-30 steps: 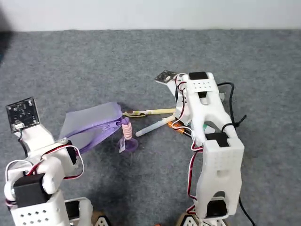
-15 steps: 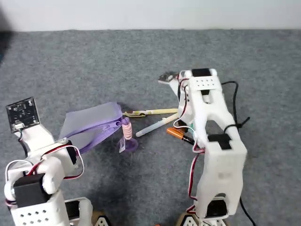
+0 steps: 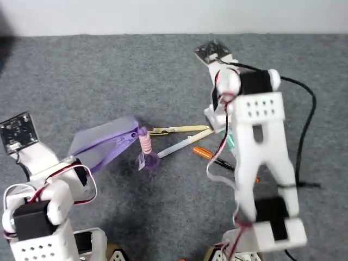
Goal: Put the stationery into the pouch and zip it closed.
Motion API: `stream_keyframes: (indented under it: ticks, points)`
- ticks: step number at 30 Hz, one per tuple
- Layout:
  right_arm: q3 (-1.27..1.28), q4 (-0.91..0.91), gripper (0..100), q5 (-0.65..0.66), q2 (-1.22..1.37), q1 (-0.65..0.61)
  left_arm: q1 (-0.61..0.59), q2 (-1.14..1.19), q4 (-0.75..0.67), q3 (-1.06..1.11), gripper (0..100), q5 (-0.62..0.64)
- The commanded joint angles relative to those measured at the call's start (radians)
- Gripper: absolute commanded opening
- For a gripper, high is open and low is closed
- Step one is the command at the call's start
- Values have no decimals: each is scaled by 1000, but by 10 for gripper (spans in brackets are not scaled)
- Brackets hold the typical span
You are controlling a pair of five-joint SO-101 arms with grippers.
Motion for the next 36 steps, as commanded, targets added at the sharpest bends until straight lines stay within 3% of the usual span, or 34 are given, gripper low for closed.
stream_keyframes:
  ticks: [1, 6, 15, 19, 29, 36]
  points:
    - [23, 39, 8, -117, -208, -104, -5, -6, 3, -87, 14, 26]
    - [35, -16, 8, -259, -398, -285, -5, 6, -15, -143, 14, 81]
    - [37, -335, 8, -496, -509, -533, -3, 252, -11, -265, 14, 161]
    - [66, -519, 8, -514, -506, -593, -3, 285, -9, -272, 14, 180]
    - [408, -1101, 8, -506, -510, -650, -8, 285, -9, -269, 14, 180]
    - [534, -1299, 8, -506, -509, -665, -3, 285, -9, -268, 14, 180]
